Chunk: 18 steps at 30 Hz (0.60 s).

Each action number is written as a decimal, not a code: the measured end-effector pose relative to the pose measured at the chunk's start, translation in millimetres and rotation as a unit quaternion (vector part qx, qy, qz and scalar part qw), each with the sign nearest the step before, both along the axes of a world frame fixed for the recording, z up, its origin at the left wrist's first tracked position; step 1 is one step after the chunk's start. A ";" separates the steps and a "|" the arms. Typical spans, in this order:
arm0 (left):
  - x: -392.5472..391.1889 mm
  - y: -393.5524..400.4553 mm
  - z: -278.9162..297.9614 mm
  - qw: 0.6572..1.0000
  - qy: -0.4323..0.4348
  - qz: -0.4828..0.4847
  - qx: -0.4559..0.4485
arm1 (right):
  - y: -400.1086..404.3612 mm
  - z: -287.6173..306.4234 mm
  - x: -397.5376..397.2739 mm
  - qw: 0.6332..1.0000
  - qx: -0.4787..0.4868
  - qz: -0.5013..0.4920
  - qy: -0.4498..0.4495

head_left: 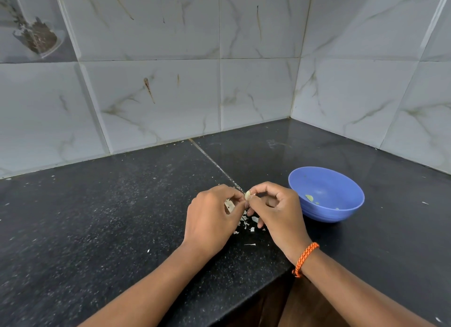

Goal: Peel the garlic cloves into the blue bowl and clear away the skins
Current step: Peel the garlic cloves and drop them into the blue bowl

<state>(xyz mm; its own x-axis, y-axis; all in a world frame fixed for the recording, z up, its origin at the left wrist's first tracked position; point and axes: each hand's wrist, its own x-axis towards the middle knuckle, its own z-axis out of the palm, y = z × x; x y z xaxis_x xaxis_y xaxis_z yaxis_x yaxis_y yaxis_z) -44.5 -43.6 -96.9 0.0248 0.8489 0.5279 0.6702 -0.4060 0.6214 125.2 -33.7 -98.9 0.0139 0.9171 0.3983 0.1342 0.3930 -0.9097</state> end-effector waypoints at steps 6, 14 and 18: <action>2.2 -3.0 5.4 0.999 0.041 0.022 0.028 | -2.1 0.4 2.0 0.997 0.048 -0.038 -0.056; -0.4 2.1 2.1 0.999 -0.033 -0.012 -0.002 | -5.0 1.3 1.6 0.993 0.086 -0.033 -0.078; -4.9 5.6 1.2 0.994 -0.107 -0.024 -0.027 | -2.5 2.3 0.4 0.990 0.090 -0.050 -0.096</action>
